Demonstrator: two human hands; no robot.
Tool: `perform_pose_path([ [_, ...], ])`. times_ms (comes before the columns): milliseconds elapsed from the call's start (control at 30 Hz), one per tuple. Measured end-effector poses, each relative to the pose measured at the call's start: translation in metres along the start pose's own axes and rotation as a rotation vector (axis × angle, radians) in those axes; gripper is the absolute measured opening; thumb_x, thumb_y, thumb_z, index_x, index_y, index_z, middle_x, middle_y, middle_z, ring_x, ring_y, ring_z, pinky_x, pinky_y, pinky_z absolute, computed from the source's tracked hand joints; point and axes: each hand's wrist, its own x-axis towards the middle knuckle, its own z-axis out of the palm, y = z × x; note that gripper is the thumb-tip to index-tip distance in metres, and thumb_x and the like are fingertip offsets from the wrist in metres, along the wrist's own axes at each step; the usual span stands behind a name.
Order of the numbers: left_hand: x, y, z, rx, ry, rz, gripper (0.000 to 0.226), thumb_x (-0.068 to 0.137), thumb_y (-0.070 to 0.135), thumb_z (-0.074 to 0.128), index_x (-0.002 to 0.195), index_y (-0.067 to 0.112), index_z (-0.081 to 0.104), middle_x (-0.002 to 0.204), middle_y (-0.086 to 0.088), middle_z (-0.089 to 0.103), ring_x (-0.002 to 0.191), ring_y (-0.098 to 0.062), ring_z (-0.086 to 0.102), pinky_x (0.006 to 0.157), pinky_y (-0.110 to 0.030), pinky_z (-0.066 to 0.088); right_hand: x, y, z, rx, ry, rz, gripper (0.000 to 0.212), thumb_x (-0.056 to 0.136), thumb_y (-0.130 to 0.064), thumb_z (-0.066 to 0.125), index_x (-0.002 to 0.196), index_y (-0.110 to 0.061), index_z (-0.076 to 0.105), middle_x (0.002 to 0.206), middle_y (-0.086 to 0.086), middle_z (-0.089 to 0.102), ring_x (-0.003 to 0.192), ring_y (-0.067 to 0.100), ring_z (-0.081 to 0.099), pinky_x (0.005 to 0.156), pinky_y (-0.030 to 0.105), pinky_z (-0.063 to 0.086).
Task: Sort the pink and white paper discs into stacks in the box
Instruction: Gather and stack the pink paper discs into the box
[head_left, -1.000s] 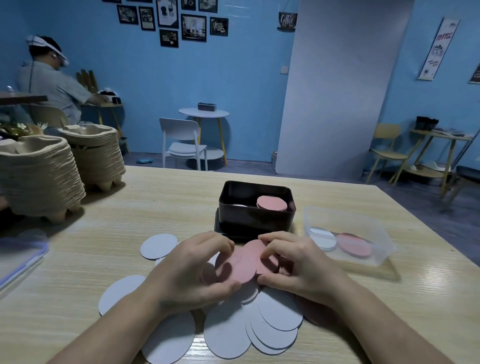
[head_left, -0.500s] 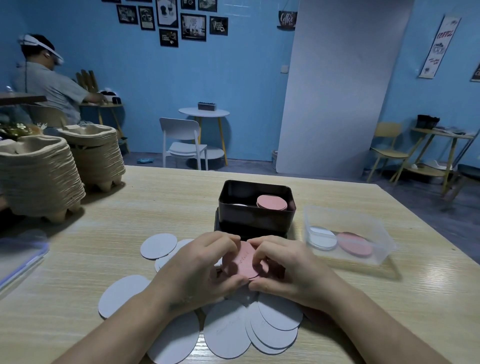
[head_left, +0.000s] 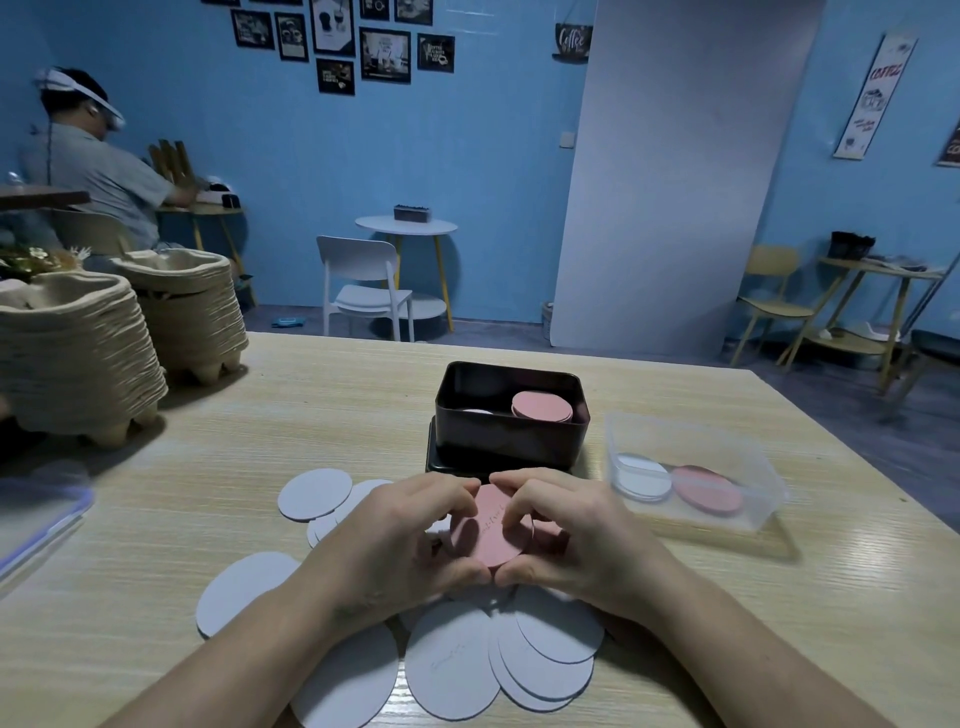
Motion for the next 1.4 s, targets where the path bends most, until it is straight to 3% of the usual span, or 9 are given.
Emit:
perform_pose_path([
  [167,0.0,0.002,-0.001,0.0,0.005,0.028,0.041,0.076,0.048,0.088,0.095,0.019,0.065,0.117,0.006,0.071,0.112,0.003,0.062,0.087,-0.017,0.05,-0.001,-0.001,-0.001,-0.005,-0.008,0.013,0.035,0.079,-0.046,0.087,0.094,-0.027,0.062,0.136,0.002,0.066,0.133,0.003,0.057,0.095,0.033,0.055],
  [367,0.0,0.002,0.0,-0.025,0.008,0.037,0.045,0.076,0.05,0.089,0.098,0.02,0.063,0.114,0.01,0.068,0.103,-0.006,0.065,0.082,-0.025,0.054,-0.002,-0.004,-0.006,-0.029,-0.09,0.012,0.032,0.084,-0.049,0.083,0.093,-0.024,0.066,0.137,-0.005,0.063,0.116,0.008,0.065,0.084,0.037,0.057],
  [533,-0.001,0.0,-0.001,-0.01,-0.021,0.001,0.048,0.073,0.051,0.089,0.101,0.025,0.06,0.112,0.013,0.067,0.101,-0.004,0.063,0.08,-0.027,0.054,-0.002,-0.002,-0.005,-0.011,-0.082,0.023,0.033,0.084,-0.05,0.083,0.092,-0.024,0.065,0.134,-0.008,0.062,0.106,0.019,0.069,0.08,0.04,0.057],
  [667,-0.001,0.002,-0.003,0.003,-0.02,-0.017,0.049,0.073,0.053,0.087,0.103,0.022,0.063,0.1,0.018,0.065,0.089,0.0,0.059,0.075,-0.021,0.05,-0.003,-0.003,-0.004,-0.005,-0.07,0.017,0.037,0.083,-0.048,0.086,0.102,-0.023,0.067,0.132,-0.005,0.064,0.12,0.009,0.063,0.09,0.038,0.056],
  [800,-0.001,0.006,-0.003,0.055,-0.06,0.019,0.042,0.075,0.046,0.086,0.099,0.024,0.058,0.109,0.014,0.066,0.095,-0.008,0.064,0.077,-0.03,0.055,-0.001,-0.005,-0.002,-0.045,-0.091,-0.008,0.04,0.081,-0.048,0.087,0.105,-0.024,0.065,0.13,-0.006,0.063,0.116,0.008,0.063,0.09,0.033,0.055],
  [933,0.001,0.009,-0.004,0.058,-0.093,0.03,0.034,0.077,0.036,0.088,0.087,0.019,0.06,0.115,0.015,0.063,0.094,-0.001,0.06,0.073,-0.015,0.048,0.0,-0.007,-0.003,-0.062,-0.096,-0.023,0.037,0.081,-0.044,0.087,0.1,-0.022,0.066,0.13,-0.007,0.063,0.113,0.005,0.062,0.089,0.024,0.052],
  [1033,0.002,0.01,-0.008,0.051,-0.097,0.039,0.03,0.082,0.036,0.086,0.088,0.02,0.061,0.117,0.016,0.062,0.096,0.0,0.061,0.075,-0.015,0.048,0.003,-0.009,-0.005,-0.05,-0.075,-0.037,0.036,0.084,-0.042,0.086,0.103,-0.018,0.067,0.124,-0.006,0.065,0.109,0.009,0.064,0.087,0.031,0.054],
  [1200,0.008,0.017,-0.011,0.079,-0.097,0.048,0.029,0.083,0.043,0.08,0.092,0.024,0.061,0.119,0.018,0.061,0.101,-0.004,0.063,0.077,-0.028,0.055,0.005,-0.011,-0.013,-0.045,-0.088,-0.035,0.037,0.087,-0.039,0.083,0.11,-0.021,0.061,0.117,-0.004,0.065,0.1,0.013,0.064,0.081,0.036,0.054],
  [1400,0.015,0.023,-0.008,0.081,-0.078,0.03,0.03,0.084,0.052,0.076,0.102,0.034,0.06,0.125,0.021,0.062,0.11,0.003,0.061,0.082,-0.017,0.049,-0.018,-0.009,-0.037,-0.089,-0.014,0.04,0.043,0.083,-0.044,0.083,0.115,-0.025,0.061,0.122,-0.007,0.066,0.106,0.004,0.061,0.088,0.026,0.052],
])
